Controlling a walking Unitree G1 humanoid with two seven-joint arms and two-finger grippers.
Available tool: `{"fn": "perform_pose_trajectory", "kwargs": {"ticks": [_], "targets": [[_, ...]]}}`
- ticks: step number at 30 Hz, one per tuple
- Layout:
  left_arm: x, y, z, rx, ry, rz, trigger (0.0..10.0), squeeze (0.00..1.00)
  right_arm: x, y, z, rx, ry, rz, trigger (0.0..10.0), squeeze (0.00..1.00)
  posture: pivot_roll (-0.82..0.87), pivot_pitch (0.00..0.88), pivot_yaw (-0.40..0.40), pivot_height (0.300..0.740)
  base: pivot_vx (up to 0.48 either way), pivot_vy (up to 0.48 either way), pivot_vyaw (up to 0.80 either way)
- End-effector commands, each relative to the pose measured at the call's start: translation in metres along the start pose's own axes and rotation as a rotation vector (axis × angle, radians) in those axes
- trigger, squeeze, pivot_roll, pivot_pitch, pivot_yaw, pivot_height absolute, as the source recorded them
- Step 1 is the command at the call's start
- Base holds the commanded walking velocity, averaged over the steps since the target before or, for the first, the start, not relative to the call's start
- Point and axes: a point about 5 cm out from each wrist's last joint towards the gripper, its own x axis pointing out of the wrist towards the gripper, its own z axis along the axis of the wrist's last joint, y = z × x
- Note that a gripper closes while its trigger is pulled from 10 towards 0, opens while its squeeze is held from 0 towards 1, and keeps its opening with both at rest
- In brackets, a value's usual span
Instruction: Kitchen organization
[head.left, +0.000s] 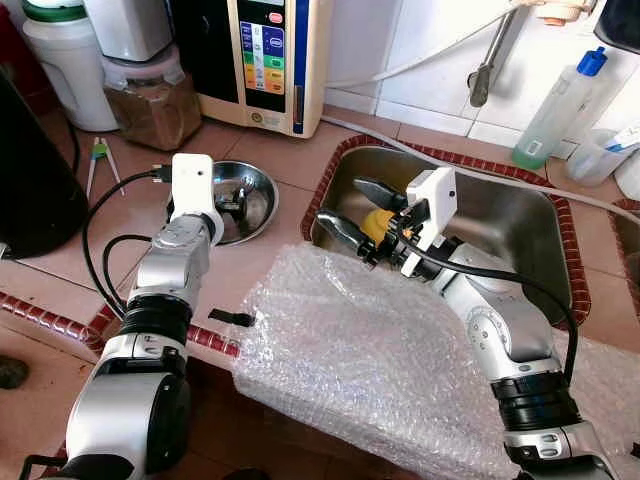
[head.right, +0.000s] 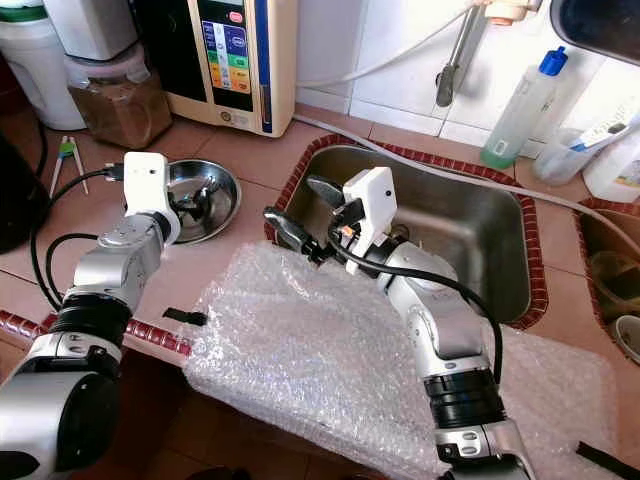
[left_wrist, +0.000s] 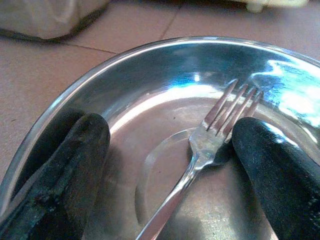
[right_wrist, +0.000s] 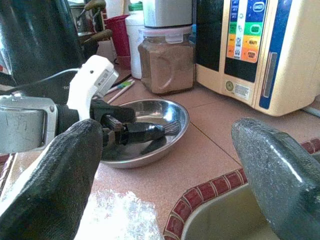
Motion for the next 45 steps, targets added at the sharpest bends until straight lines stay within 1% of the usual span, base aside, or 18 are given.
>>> {"fn": "perform_pose_trajectory", "kwargs": {"ticks": [1, 2, 3, 4, 5, 6, 7, 8, 15, 16, 18, 20, 24, 28, 32, 39, 45], "targets": [[0.001, 0.000, -0.003, 0.028, 0.043, -0.022, 10.0, 0.00, 0.000, 0.001, 0.009, -0.021, -0.011, 0.015, 10.0, 0.00, 0.03, 0.106, -0.032, 0.740, 0.000, 0.000, 0.00], [0.001, 0.002, -0.004, 0.028, 0.048, -0.022, 10.0, 0.00, 0.000, 0.001, 0.009, -0.020, -0.010, 0.019, 10.0, 0.00, 0.03, 0.106, -0.031, 0.740, 0.000, 0.000, 0.00], [0.001, 0.004, -0.005, 0.041, 0.057, -0.026, 9.0, 0.00, -0.001, 0.001, 0.010, -0.025, -0.005, 0.026, 10.0, 0.00, 0.03, 0.106, -0.031, 0.740, 0.000, 0.000, 0.00], [0.000, 0.007, -0.006, 0.059, 0.069, -0.032, 6.9, 0.00, -0.001, 0.000, 0.011, -0.032, -0.001, 0.028, 10.0, 0.00, 0.03, 0.107, -0.030, 0.740, 0.000, 0.000, 0.00], [0.000, 0.007, -0.006, 0.059, 0.069, -0.032, 6.9, 0.00, -0.001, 0.000, 0.011, -0.032, -0.001, 0.028, 10.0, 0.00, 0.03, 0.107, -0.030, 0.740, 0.000, 0.000, 0.00], [0.000, 0.009, -0.007, 0.060, 0.075, -0.035, 3.2, 0.00, -0.001, -0.001, 0.011, -0.037, 0.001, 0.026, 10.0, 0.00, 0.03, 0.106, -0.031, 0.740, 0.000, 0.000, 0.00], [0.000, 0.010, -0.007, 0.060, 0.077, -0.037, 1.0, 0.00, -0.001, -0.001, 0.011, -0.039, 0.002, 0.024, 10.0, 0.00, 0.03, 0.106, -0.031, 0.740, 0.000, 0.000, 0.00], [0.000, 0.011, -0.007, 0.066, 0.081, -0.042, 0.0, 0.00, -0.001, -0.001, 0.011, -0.040, 0.003, 0.023, 10.0, 0.00, 0.03, 0.106, -0.031, 0.740, 0.000, 0.000, 0.00], [-0.004, 0.012, -0.011, 0.087, 0.108, -0.091, 0.0, 0.00, 0.000, -0.002, 0.011, -0.057, 0.012, 0.029, 10.0, 0.00, 0.04, 0.097, -0.025, 0.740, 0.000, 0.000, 0.00], [-0.008, 0.014, -0.021, 0.126, 0.143, -0.134, 0.0, 0.00, 0.002, -0.005, 0.014, -0.063, 0.005, 0.021, 10.0, 0.00, 0.04, 0.093, -0.023, 0.740, 0.000, 0.000, 0.00], [-0.009, 0.015, -0.024, 0.124, 0.158, -0.149, 0.0, 0.00, 0.002, -0.006, 0.015, -0.067, 0.004, 0.018, 10.0, 0.00, 0.05, 0.092, -0.023, 0.740, 0.000, 0.000, 0.00], [-0.010, 0.017, -0.026, 0.142, 0.163, -0.162, 0.0, 0.00, 0.002, -0.007, 0.015, -0.071, 0.006, 0.014, 10.0, 0.00, 0.05, 0.091, -0.023, 0.740, 0.000, 0.000, 0.00], [-0.011, 0.020, -0.024, 0.188, 0.175, -0.192, 0.0, 0.00, 0.001, -0.009, 0.015, -0.075, 0.010, 0.010, 10.0, 0.00, 0.05, 0.085, -0.023, 0.740, 0.000, 0.000, 0.00], [-0.011, 0.023, -0.021, 0.191, 0.180, -0.191, 0.0, 0.00, 0.002, -0.010, 0.015, -0.078, 0.011, 0.009, 10.0, 0.00, 0.05, 0.085, -0.022, 0.740, 0.000, 0.000, 0.00], [-0.012, 0.028, -0.017, 0.234, 0.199, -0.209, 0.0, 0.00, 0.003, -0.010, 0.013, -0.078, 0.011, 0.007, 10.0, 0.00, 0.05, 0.084, -0.021, 0.740, 0.000, 0.000, 0.00], [-0.010, 0.033, -0.014, 0.227, 0.191, -0.185, 0.0, 0.00, 0.002, -0.009, 0.011, -0.072, 0.013, 0.005, 10.0, 0.00, 0.05, 0.088, -0.020, 0.740, 0.000, 0.000, 0.00], [-0.010, 0.030, -0.014, 0.207, 0.185, -0.204, 0.0, 0.00, 0.001, -0.009, 0.011, -0.067, 0.017, 0.009, 10.0, 0.00, 0.04, 0.093, -0.025, 0.740, 0.000, 0.000, 0.00]]}}
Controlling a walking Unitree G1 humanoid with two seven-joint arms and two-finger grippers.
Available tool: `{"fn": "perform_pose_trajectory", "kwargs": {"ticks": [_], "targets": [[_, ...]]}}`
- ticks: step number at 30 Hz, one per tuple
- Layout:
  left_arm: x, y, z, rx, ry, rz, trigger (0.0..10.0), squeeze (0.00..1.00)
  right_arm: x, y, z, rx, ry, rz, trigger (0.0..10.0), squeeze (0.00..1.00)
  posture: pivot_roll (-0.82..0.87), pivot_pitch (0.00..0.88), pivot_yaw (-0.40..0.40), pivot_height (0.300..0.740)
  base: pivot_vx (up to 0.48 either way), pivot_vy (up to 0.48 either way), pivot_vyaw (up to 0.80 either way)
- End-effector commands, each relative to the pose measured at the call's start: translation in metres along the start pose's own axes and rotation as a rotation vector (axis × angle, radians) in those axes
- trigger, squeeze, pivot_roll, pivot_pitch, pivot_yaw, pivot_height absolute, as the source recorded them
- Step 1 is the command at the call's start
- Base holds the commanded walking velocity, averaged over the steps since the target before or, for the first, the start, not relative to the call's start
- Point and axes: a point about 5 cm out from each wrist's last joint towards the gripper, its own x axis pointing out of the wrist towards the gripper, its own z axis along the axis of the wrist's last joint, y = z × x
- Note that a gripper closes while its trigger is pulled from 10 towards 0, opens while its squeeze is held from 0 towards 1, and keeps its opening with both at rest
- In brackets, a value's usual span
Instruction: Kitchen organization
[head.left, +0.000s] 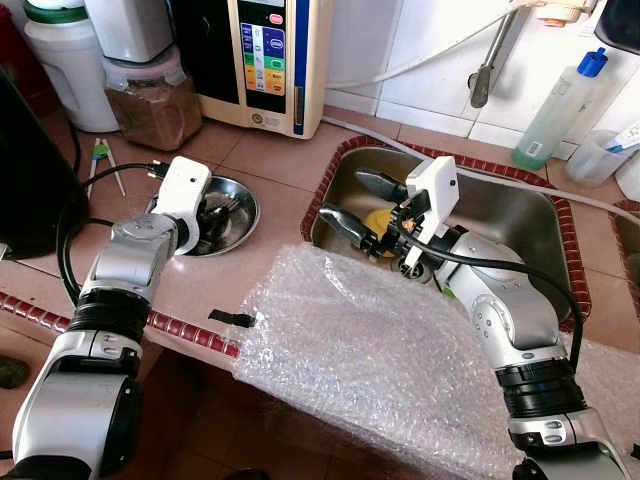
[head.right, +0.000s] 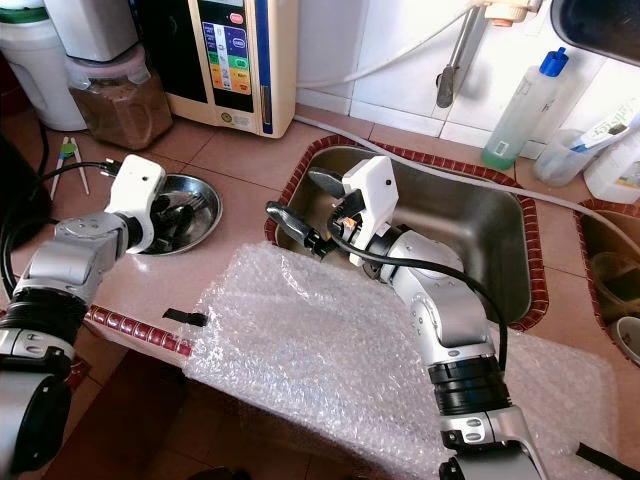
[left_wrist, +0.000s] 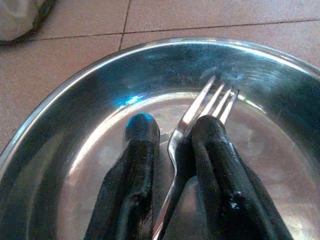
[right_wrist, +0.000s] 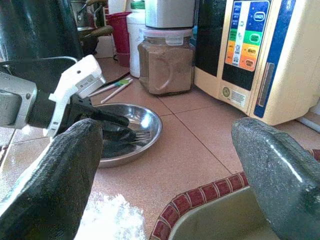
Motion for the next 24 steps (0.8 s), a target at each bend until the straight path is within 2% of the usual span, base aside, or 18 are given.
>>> {"fn": "perform_pose_trajectory", "kwargs": {"ticks": [1, 17, 24], "targets": [[0.002, -0.004, -0.015, -0.013, 0.068, -0.012, 0.0, 0.00, -0.002, -0.002, 0.001, -0.006, 0.003, -0.004, 10.0, 0.00, 0.04, 0.094, -0.026, 0.740, 0.000, 0.000, 0.00], [0.005, -0.009, -0.012, -0.038, 0.053, -0.019, 0.0, 0.00, 0.001, -0.002, -0.002, 0.007, 0.014, 0.003, 10.0, 0.00, 0.06, 0.114, -0.030, 0.740, 0.000, 0.000, 0.00], [0.006, -0.005, 0.005, -0.085, -0.050, 0.050, 0.0, 0.00, 0.006, -0.001, -0.002, 0.009, -0.002, -0.008, 10.0, 0.00, 0.04, 0.111, -0.031, 0.740, 0.000, 0.000, 0.00]]}}
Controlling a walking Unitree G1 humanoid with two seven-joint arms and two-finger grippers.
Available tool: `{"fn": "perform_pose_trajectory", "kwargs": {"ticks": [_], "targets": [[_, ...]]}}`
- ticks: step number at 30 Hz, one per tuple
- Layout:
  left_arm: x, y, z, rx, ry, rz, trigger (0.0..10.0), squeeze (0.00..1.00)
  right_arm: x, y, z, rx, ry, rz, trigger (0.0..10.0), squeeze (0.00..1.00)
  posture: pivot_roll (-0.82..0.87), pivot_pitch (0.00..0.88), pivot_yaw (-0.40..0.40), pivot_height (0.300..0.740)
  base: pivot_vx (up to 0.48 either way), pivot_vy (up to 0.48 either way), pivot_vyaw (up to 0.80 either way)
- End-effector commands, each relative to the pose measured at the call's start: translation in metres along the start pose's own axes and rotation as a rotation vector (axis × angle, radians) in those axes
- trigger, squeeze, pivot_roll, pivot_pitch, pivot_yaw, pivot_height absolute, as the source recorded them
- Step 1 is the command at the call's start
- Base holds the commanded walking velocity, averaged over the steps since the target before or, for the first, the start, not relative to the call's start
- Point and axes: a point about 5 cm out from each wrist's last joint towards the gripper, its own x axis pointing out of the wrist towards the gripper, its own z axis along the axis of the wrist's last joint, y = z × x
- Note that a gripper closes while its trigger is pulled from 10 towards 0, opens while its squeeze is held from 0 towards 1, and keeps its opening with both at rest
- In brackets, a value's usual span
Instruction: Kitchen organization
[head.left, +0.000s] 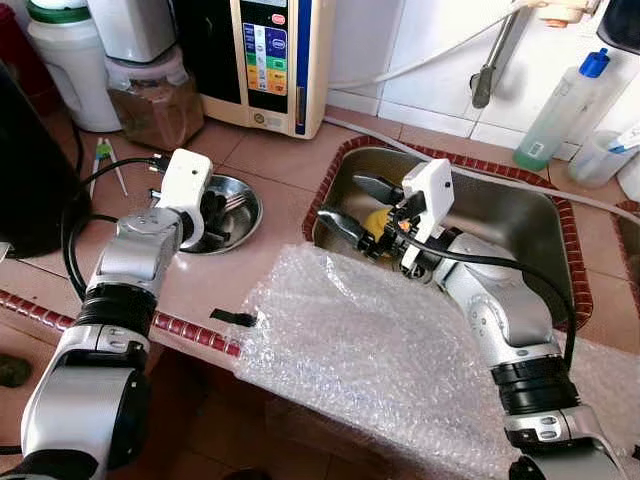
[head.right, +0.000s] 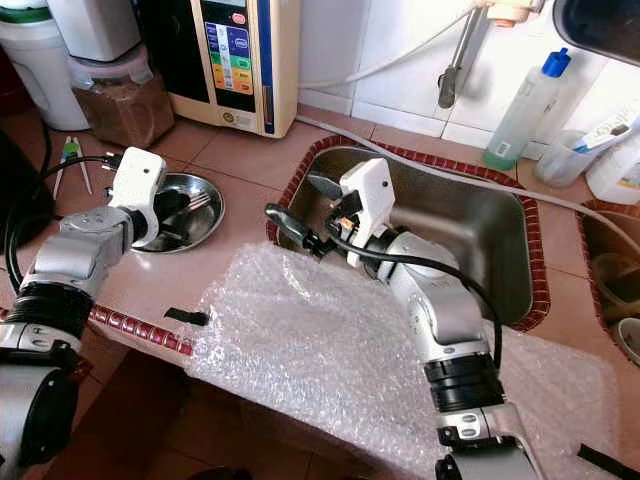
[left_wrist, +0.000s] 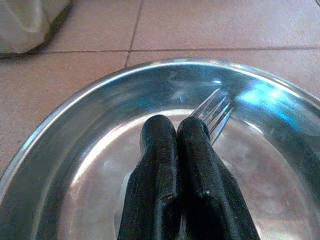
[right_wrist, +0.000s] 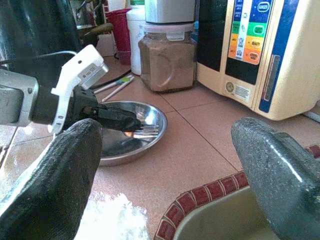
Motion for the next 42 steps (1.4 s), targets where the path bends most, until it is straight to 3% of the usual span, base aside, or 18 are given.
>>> {"fn": "perform_pose_trajectory", "kwargs": {"ticks": [1, 7, 12, 18, 23, 24, 26, 27, 28, 30, 31, 33, 36, 42], "targets": [[0.002, -0.001, -0.003, -0.040, -0.007, 0.021, 0.0, 0.00, 0.001, 0.000, 0.005, -0.016, -0.011, -0.006, 10.0, 0.00, 0.03, 0.112, -0.035, 0.740, 0.000, 0.000, 0.00], [0.003, -0.007, 0.000, -0.089, -0.060, 0.056, 0.0, 0.00, -0.002, -0.002, 0.005, -0.026, 0.000, -0.002, 10.0, 0.00, 0.03, 0.110, -0.033, 0.740, 0.000, 0.000, 0.00], [0.002, -0.009, 0.011, -0.107, -0.169, 0.121, 0.0, 0.00, 0.001, -0.004, 0.007, -0.007, -0.028, -0.037, 10.0, 0.00, 0.05, 0.122, -0.034, 0.740, 0.000, 0.000, 0.00], [-0.002, -0.009, 0.017, -0.078, -0.232, 0.174, 0.0, 0.00, 0.005, -0.004, 0.003, -0.009, -0.033, -0.069, 10.0, 0.00, 0.05, 0.121, -0.026, 0.740, 0.000, 0.000, 0.00], [-0.014, -0.010, 0.034, -0.029, -0.375, 0.268, 0.0, 0.00, 0.003, -0.010, 0.002, 0.003, -0.041, -0.121, 10.0, 0.00, 0.06, 0.126, -0.042, 0.740, 0.000, 0.000, 0.00], [-0.016, -0.017, 0.039, -0.054, -0.435, 0.224, 0.0, 0.00, 0.003, -0.014, 0.004, 0.006, -0.056, -0.160, 10.0, 0.00, 0.07, 0.124, -0.046, 0.740, 0.000, 0.000, 0.00], [-0.016, -0.017, 0.039, -0.054, -0.435, 0.224, 0.0, 0.00, 0.003, -0.014, 0.004, 0.006, -0.056, -0.160, 10.0, 0.00, 0.07, 0.124, -0.046, 0.740, 0.000, 0.000, 0.00], [-0.021, -0.034, 0.045, -0.105, -0.529, 0.114, 0.0, 0.00, 0.006, -0.024, 0.011, 0.034, -0.107, -0.248, 10.0, 0.00, 0.07, 0.117, -0.050, 0.740, 0.000, 0.000, 0.00], [-0.021, -0.034, 0.045, -0.105, -0.529, 0.114, 0.0, 0.00, 0.006, -0.024, 0.011, 0.034, -0.107, -0.248, 10.0, 0.00, 0.07, 0.117, -0.050, 0.740, 0.000, 0.000, 0.00], [-0.025, -0.057, 0.049, -0.193, -0.589, -0.045, 0.0, 0.00, 0.009, -0.033, 0.020, 0.101, -0.178, -0.321, 10.0, 0.00, 0.07, 0.113, -0.051, 0.740, 0.000, 0.000, 0.00], [-0.025, -0.057, 0.049, -0.193, -0.589, -0.045, 0.0, 0.00, 0.009, -0.033, 0.020, 0.101, -0.178, -0.321, 10.0, 0.00, 0.07, 0.113, -0.051, 0.740, 0.000, 0.000, 0.00], [-0.028, -0.073, 0.050, -0.294, -0.603, -0.165, 0.0, 0.00, 0.009, -0.038, 0.025, 0.145, -0.215, -0.353, 10.0, 0.00, 0.06, 0.109, -0.050, 0.740, 0.000, 0.000, 0.00], [-0.028, -0.083, 0.051, -0.350, -0.609, -0.237, 0.0, 0.00, 0.008, -0.041, 0.027, 0.166, -0.231, -0.372, 10.0, 0.00, 0.05, 0.105, -0.048, 0.740, 0.000, 0.000, 0.00], [-0.026, -0.087, 0.051, -0.341, -0.604, -0.250, 0.0, 0.00, 0.003, -0.045, 0.023, 0.164, -0.216, -0.403, 10.0, 0.00, 0.05, 0.107, -0.046, 0.740, 0.000, 0.000, 0.00]]}}
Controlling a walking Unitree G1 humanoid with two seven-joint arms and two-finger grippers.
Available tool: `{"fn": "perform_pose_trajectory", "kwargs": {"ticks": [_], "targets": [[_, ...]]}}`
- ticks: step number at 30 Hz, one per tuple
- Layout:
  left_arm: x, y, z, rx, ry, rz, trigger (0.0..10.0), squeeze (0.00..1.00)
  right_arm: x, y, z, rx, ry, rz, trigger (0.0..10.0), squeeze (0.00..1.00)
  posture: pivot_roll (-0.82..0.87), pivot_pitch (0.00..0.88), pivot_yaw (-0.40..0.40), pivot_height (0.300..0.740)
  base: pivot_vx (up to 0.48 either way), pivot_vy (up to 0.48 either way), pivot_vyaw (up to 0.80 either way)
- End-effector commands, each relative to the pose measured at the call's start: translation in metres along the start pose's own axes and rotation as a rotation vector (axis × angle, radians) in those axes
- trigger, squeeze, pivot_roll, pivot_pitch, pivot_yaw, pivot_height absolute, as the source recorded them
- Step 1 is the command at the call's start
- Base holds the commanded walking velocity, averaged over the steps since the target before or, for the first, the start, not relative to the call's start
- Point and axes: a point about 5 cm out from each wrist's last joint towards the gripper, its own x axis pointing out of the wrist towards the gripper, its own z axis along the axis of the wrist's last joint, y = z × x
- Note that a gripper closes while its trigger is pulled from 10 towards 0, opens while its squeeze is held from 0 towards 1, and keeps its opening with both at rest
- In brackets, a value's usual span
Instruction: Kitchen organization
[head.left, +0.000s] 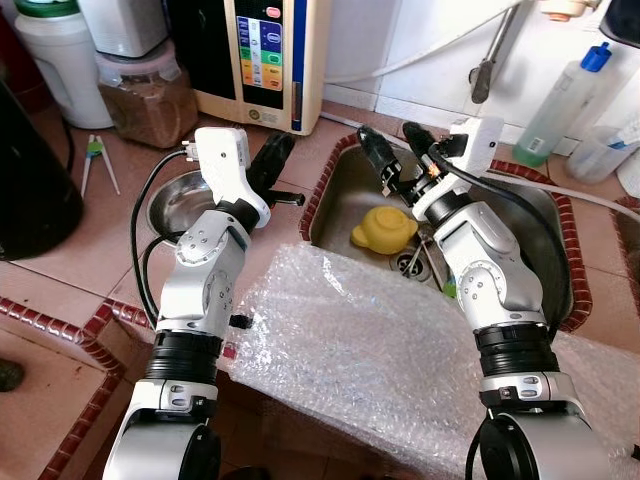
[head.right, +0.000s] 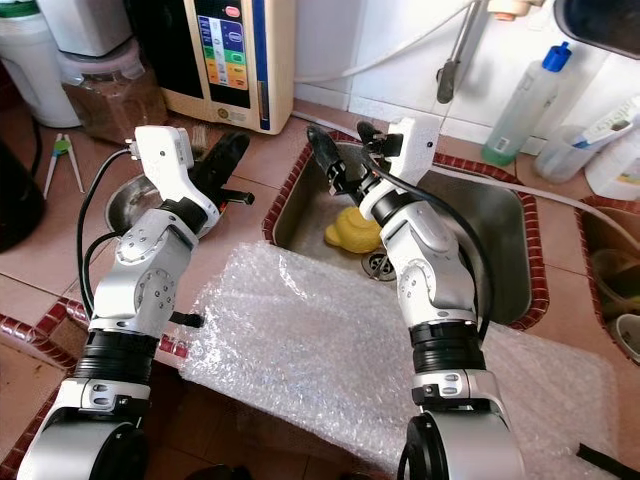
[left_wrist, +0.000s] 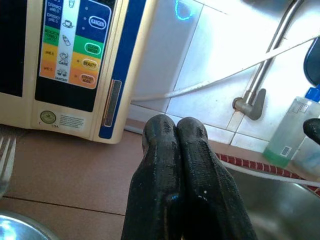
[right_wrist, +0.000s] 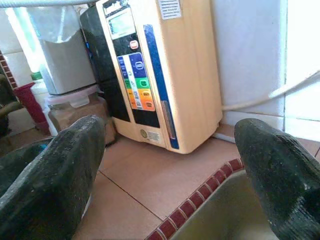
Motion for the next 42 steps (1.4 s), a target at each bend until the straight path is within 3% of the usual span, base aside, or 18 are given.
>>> {"fn": "perform_pose_trajectory", "kwargs": {"ticks": [1, 4, 5, 6, 10, 12, 20, 27, 42], "targets": [[0.001, -0.002, 0.001, 0.009, -0.002, -0.012, 0.0, 0.00, -0.002, -0.005, 0.000, 0.007, 0.000, -0.025, 10.0, 0.00, 0.05, 0.107, -0.046, 0.740, 0.000, 0.000, 0.00], [-0.002, 0.000, 0.002, 0.015, 0.000, -0.012, 0.0, 0.00, -0.005, -0.010, -0.002, 0.006, 0.009, -0.057, 10.0, 0.00, 0.04, 0.111, -0.045, 0.740, 0.000, 0.000, 0.00], [-0.003, 0.006, 0.002, 0.054, 0.021, 0.025, 5.4, 0.00, -0.006, -0.012, -0.003, 0.005, 0.013, -0.064, 10.0, 0.00, 0.04, 0.110, -0.044, 0.740, 0.000, 0.000, 0.00], [-0.003, 0.016, 0.003, 0.102, 0.058, 0.100, 10.0, 1.00, -0.005, -0.012, -0.003, 0.003, 0.015, -0.066, 10.0, 0.00, 0.04, 0.110, -0.044, 0.740, 0.000, 0.000, 0.00], [-0.004, 0.027, 0.006, 0.108, 0.092, 0.172, 10.0, 1.00, -0.005, -0.012, -0.004, -0.001, 0.019, -0.068, 10.0, 0.00, 0.05, 0.111, -0.044, 0.740, 0.000, 0.000, 0.00], [-0.006, 0.045, 0.011, 0.114, 0.160, 0.289, 10.0, 1.00, -0.005, -0.012, -0.006, -0.002, 0.025, -0.069, 10.0, 0.00, 0.05, 0.112, -0.044, 0.740, 0.000, 0.000, 0.00], [-0.014, 0.069, 0.008, 0.141, 0.271, 0.371, 10.0, 1.00, -0.003, -0.010, -0.007, -0.009, 0.030, -0.063, 10.0, 0.00, 0.05, 0.111, -0.039, 0.740, 0.000, 0.000, 0.00], [-0.013, 0.072, 0.003, 0.141, 0.333, 0.383, 10.0, 1.00, -0.006, -0.013, -0.007, -0.019, 0.032, -0.071, 10.0, 0.00, 0.05, 0.107, -0.035, 0.740, 0.000, 0.000, 0.00], [-0.009, 0.072, -0.006, 0.136, 0.353, 0.413, 10.0, 1.00, -0.005, -0.014, -0.007, -0.026, 0.034, -0.073, 10.0, 0.00, 0.04, 0.110, -0.036, 0.740, 0.000, 0.000, 0.00]]}}
